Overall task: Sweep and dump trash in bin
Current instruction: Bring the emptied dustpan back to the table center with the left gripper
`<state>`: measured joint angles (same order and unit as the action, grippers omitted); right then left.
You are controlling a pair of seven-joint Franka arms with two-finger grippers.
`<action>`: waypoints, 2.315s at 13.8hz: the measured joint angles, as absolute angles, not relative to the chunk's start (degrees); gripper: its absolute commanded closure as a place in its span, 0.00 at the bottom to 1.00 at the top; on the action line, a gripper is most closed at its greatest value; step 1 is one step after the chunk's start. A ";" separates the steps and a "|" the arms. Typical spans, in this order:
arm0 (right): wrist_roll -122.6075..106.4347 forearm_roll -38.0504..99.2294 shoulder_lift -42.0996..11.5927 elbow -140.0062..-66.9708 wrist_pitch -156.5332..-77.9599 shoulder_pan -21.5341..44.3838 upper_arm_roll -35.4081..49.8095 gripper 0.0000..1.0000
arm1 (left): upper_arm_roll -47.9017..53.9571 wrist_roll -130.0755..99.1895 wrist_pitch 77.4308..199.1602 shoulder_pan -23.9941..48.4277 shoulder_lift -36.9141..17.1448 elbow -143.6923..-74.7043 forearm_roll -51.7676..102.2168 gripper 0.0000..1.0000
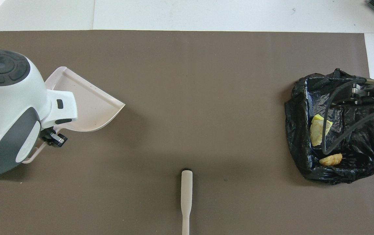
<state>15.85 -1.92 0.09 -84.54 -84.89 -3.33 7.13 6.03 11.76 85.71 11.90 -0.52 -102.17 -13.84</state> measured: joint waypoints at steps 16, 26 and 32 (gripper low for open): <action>11.00 -1.14 1.14 -84.65 -81.95 1.98 0.30 0.00 | 7.66 -27.82 106.13 27.48 -16.79 -95.51 4.10 1.00; 11.00 -1.14 1.14 -84.76 -81.95 1.86 0.06 0.00 | 7.79 -32.61 117.22 32.57 -24.53 -95.04 4.72 0.00; 11.00 -1.14 1.14 -84.77 -81.95 1.86 0.06 0.00 | 3.36 -33.15 111.73 29.76 -18.76 -93.93 4.69 0.00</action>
